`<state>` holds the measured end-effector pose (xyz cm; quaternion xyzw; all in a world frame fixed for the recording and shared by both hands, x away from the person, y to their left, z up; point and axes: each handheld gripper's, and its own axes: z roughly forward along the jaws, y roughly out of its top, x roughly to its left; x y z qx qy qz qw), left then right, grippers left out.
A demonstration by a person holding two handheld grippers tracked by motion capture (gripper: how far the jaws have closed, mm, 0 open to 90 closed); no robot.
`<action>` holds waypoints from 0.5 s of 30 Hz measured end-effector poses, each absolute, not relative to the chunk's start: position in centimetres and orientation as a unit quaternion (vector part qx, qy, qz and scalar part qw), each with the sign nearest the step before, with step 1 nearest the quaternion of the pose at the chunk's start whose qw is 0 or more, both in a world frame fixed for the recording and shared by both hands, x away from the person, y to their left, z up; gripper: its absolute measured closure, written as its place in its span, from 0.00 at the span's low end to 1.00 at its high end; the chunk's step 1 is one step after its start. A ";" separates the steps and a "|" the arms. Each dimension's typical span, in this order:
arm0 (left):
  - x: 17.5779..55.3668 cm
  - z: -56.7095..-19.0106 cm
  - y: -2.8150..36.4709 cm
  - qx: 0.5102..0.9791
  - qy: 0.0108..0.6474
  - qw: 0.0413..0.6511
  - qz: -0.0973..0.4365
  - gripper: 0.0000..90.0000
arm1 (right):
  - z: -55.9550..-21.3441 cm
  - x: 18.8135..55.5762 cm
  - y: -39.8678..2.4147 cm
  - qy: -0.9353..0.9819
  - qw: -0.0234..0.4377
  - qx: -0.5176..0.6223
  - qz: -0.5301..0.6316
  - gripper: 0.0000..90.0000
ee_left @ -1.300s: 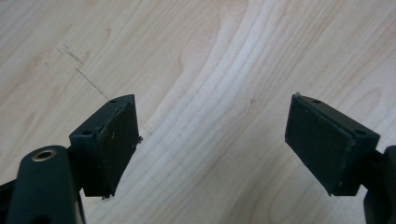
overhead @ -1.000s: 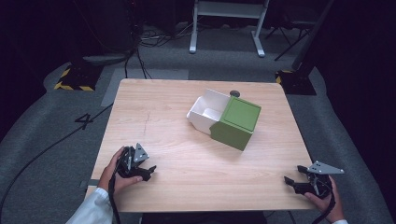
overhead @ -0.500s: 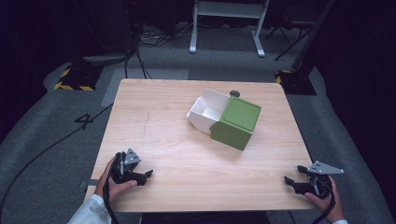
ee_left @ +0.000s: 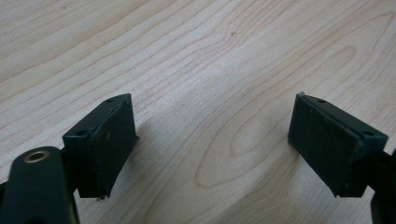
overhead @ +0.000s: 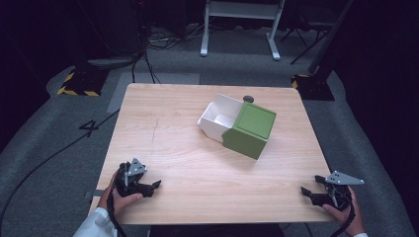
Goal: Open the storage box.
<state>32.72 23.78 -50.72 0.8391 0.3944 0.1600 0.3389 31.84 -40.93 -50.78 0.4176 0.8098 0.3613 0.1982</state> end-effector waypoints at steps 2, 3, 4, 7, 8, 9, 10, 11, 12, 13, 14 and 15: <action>32.7 -50.7 23.8 0.838 0.397 0.339 0.159 0.17 | -50.8 31.9 -40.9 0.810 0.198 0.417 0.361 0.21; 32.7 -50.7 23.8 0.838 0.397 0.340 0.159 0.17 | -50.8 31.8 -40.9 0.810 0.198 0.418 0.362 0.21; 32.7 -50.7 23.8 0.838 0.397 0.340 0.159 0.17 | -50.8 31.9 -40.9 0.810 0.198 0.418 0.362 0.21; 32.7 -50.7 23.8 0.839 0.395 0.339 0.160 0.17 | -50.8 31.9 -41.0 0.810 0.198 0.418 0.361 0.21; 32.7 -50.7 23.8 0.839 0.395 0.339 0.159 0.17 | -50.8 31.9 -41.0 0.810 0.197 0.418 0.362 0.21; 32.7 -50.7 23.8 0.839 0.395 0.339 0.160 0.17 | -50.8 31.9 -41.0 0.810 0.197 0.418 0.361 0.21; 32.8 -50.7 23.8 0.839 0.395 0.339 0.160 0.17 | -50.8 31.9 -41.0 0.810 0.197 0.418 0.361 0.21; 32.8 -50.7 23.8 0.839 0.395 0.339 0.160 0.17 | -50.8 31.9 -41.0 0.810 0.198 0.418 0.361 0.21; 32.8 -50.7 23.8 0.838 0.396 0.339 0.160 0.17 | -50.8 31.9 -41.0 0.810 0.198 0.418 0.362 0.21; 32.8 -50.7 23.8 0.839 0.395 0.339 0.160 0.17 | -50.8 31.9 -41.0 0.810 0.198 0.417 0.361 0.21; 32.8 -50.7 23.8 0.839 0.395 0.339 0.161 0.17 | -50.8 31.9 -41.0 0.810 0.197 0.418 0.362 0.21; 32.8 -50.7 23.8 0.839 0.395 0.339 0.161 0.17 | -50.8 31.9 -41.0 0.810 0.197 0.418 0.362 0.21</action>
